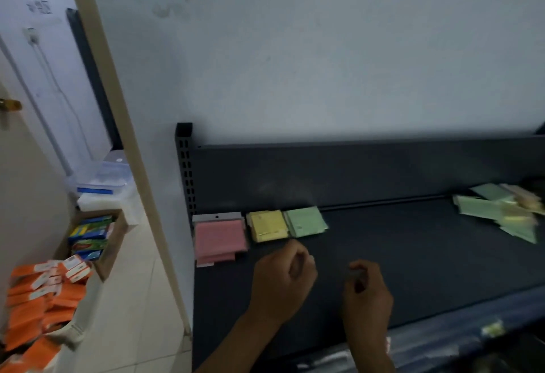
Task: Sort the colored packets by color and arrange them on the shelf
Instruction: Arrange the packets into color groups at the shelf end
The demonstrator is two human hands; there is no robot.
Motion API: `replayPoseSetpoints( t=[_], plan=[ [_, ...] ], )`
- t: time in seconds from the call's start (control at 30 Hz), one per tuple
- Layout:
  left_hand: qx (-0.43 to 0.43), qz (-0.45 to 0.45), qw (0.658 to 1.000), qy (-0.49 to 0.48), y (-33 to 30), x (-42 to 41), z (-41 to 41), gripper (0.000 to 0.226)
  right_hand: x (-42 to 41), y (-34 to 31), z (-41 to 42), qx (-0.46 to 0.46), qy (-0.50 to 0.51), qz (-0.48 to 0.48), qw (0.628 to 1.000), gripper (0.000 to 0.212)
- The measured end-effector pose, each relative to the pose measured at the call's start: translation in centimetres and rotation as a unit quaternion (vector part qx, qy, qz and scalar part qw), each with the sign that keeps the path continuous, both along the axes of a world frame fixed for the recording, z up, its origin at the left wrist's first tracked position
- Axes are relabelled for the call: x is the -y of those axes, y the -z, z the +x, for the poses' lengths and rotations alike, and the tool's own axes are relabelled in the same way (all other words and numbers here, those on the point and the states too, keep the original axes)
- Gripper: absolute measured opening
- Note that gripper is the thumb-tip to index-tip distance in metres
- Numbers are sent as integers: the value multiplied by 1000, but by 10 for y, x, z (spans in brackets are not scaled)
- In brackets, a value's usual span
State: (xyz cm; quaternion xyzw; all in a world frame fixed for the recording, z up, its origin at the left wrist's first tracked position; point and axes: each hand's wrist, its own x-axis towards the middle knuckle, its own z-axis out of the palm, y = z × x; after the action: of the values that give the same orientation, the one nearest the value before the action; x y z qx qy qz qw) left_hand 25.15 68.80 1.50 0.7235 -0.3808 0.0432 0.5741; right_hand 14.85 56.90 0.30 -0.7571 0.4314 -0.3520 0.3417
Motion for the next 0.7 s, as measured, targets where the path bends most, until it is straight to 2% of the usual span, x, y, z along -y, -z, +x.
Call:
replayPoseSetpoints(
  t=[0.1, 0.23, 0.7],
  plan=[
    [19, 52, 997, 62, -3, 24, -11, 29, 14, -6, -19, -7, 49, 40, 998, 20],
    [-10, 89, 991, 104, -4, 59, -26, 46, 35, -11, -43, -35, 77, 61, 995, 32],
    [-63, 144, 971, 182, 1, 196, -105, 45, 145, -5, -144, 0, 182, 78, 980, 35]
  ],
)
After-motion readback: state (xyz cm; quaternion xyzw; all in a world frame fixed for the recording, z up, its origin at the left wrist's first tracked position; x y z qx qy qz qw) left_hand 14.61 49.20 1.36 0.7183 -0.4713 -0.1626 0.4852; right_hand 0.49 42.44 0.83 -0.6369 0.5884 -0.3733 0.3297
